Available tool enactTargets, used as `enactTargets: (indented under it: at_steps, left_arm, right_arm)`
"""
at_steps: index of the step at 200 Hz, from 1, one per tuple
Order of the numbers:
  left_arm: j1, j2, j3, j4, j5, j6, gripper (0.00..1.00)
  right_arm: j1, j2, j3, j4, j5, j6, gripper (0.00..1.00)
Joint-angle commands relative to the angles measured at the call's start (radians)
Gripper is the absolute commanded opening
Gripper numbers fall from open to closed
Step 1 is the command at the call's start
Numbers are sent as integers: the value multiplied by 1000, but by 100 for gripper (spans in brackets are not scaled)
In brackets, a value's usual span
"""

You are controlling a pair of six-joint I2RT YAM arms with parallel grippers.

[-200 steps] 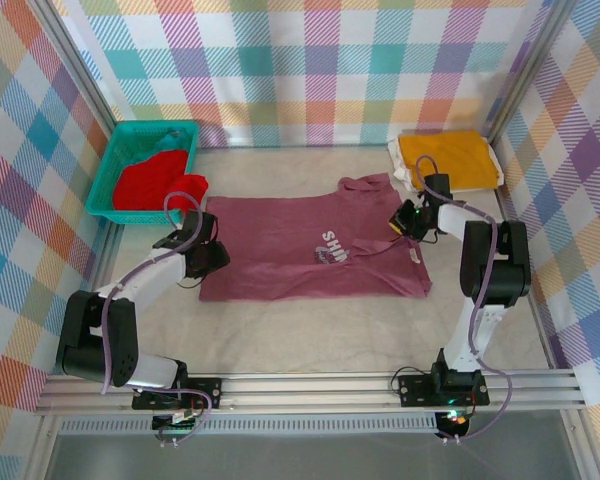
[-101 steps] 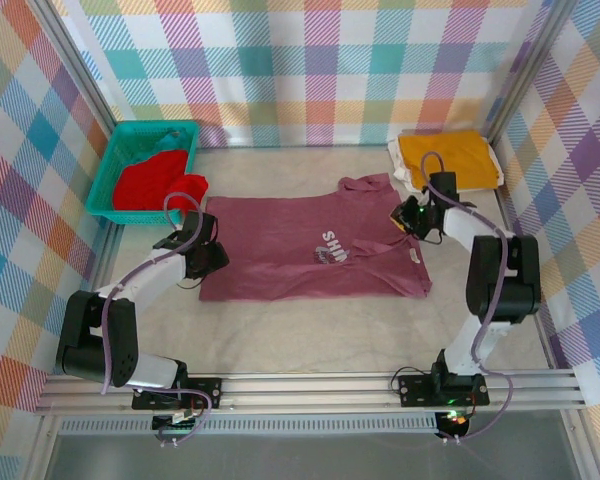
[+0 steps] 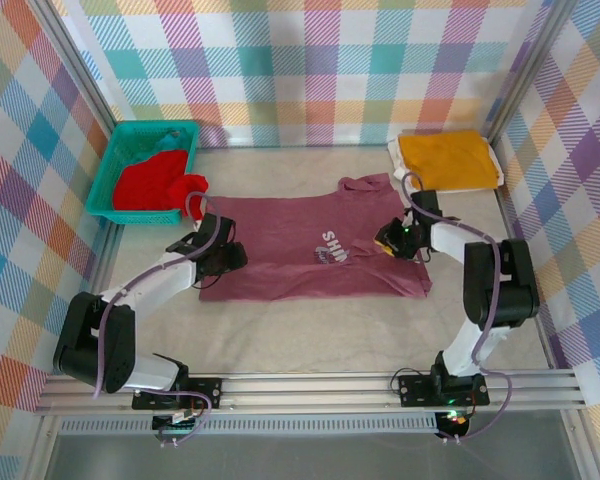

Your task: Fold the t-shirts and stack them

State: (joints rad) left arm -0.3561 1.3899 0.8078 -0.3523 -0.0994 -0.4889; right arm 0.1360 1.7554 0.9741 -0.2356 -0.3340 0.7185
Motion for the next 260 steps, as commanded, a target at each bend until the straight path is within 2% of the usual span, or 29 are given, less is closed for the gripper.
enactTargets:
  at_steps: [1, 32, 63, 122, 140, 149, 159, 178, 225, 260]
  left_arm:
    - [-1, 9, -2, 4, -30, 18, 51]
    - [-1, 22, -5, 13, -36, 11, 51]
    - [-1, 38, 3, 10, -39, 8, 51]
    - [-1, 8, -2, -14, -67, 4, 51]
    - [-1, -2, -2, -19, -75, 5, 51]
    - [0, -6, -2, -22, -77, 2, 51]
    - [0, -11, 0, -27, -75, 0, 51]
    - [-1, -27, -1, -33, -74, 0, 51]
    - [-1, -41, -23, 15, -28, 25, 51]
    - [-3, -6, -23, 53, 4, 11, 51]
  right_arm:
    - [29, 38, 39, 32, -21, 43, 32]
    - [58, 78, 62, 60, -24, 69, 35]
    - [66, 124, 100, 100, -9, 93, 29]
    - [72, 222, 276, 51, 40, 55, 2]
    - [72, 243, 323, 40, 34, 49, 1]
    - [73, 247, 342, 26, 27, 48, 4]
    - [74, 233, 345, 13, 18, 48, 13]
    - [75, 156, 282, 22, 27, 54, 24]
    - [82, -26, 29, 96, -5, 113, 30]
    - [100, -26, -52, 157, -51, 170, 37]
